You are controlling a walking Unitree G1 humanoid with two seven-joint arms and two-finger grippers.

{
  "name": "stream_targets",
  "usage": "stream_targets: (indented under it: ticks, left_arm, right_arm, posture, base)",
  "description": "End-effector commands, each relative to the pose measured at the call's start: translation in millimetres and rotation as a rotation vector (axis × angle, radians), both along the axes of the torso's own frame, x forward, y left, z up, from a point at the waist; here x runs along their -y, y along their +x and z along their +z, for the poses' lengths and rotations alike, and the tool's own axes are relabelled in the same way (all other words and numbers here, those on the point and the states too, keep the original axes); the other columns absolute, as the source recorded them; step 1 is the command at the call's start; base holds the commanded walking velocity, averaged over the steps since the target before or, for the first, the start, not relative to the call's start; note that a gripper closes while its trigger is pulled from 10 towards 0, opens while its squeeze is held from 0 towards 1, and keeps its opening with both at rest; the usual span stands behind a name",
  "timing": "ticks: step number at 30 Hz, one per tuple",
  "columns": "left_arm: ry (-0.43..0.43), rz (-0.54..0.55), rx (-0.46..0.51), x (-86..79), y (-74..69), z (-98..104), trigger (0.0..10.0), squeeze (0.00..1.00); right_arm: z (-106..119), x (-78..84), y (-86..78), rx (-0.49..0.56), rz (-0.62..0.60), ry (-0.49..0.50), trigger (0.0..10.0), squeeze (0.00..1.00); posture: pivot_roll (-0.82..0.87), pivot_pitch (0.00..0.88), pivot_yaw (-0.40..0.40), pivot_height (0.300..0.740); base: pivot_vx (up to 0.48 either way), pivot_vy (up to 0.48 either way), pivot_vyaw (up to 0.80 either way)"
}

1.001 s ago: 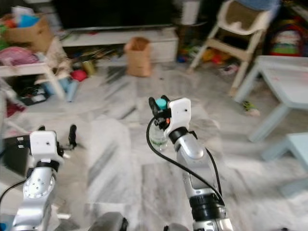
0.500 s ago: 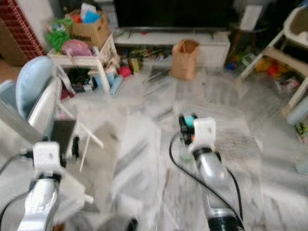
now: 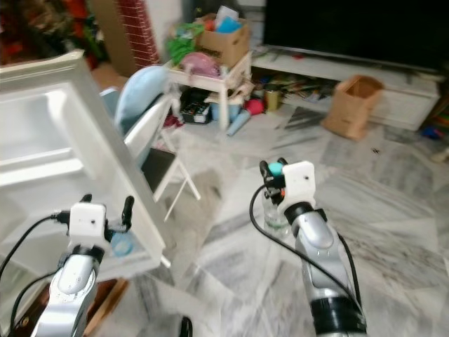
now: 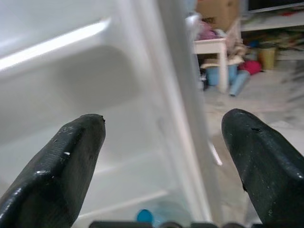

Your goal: Restocking fridge

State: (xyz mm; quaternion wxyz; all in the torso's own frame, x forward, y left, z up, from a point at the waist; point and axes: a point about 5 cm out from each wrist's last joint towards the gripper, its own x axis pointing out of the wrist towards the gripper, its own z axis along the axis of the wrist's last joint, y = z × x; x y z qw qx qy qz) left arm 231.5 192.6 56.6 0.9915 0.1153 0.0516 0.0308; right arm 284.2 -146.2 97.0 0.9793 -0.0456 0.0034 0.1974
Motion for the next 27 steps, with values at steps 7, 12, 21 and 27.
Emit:
stream_targets:
  ticks: [7, 12, 21, 27]
  left_arm:
    - [-0.023, 0.041, 0.055, -5.2, 1.5, 10.7, 10.0, 0.00]
    - [-0.025, 0.048, 0.062, -5.5, 4.6, 14.5, 10.0, 0.00]
    - [-0.009, 0.007, 0.070, 5.2, 20.0, 17.4, 10.0, 0.00]
    - [-0.006, 0.052, 0.090, -4.7, 25.0, 24.2, 10.0, 0.00]
  right_arm:
    - [12.4, 11.0, 5.4, 0.075, -0.153, 0.018, 10.0, 0.00]
    - [8.3, 15.0, 5.7, 0.065, -0.281, 0.070, 10.0, 0.00]
    - [6.9, -6.0, 4.9, 0.086, -0.184, 0.050, 10.0, 0.00]
    - [11.7, 2.7, 13.4, 0.093, -0.193, 0.042, 10.0, 0.00]
  posture:
    - [0.11, 0.000, 0.036, 0.740]
    - [0.10, 0.000, 0.047, 0.740]
    - [0.09, 0.000, 0.060, 0.740]
    - [0.09, 0.005, 0.053, 0.740]
  base:
    - [0.000, 0.000, 0.00]
    - [0.000, 0.000, 0.00]
    - [0.000, 0.000, 0.00]
    - [-0.272, 0.000, 0.00]
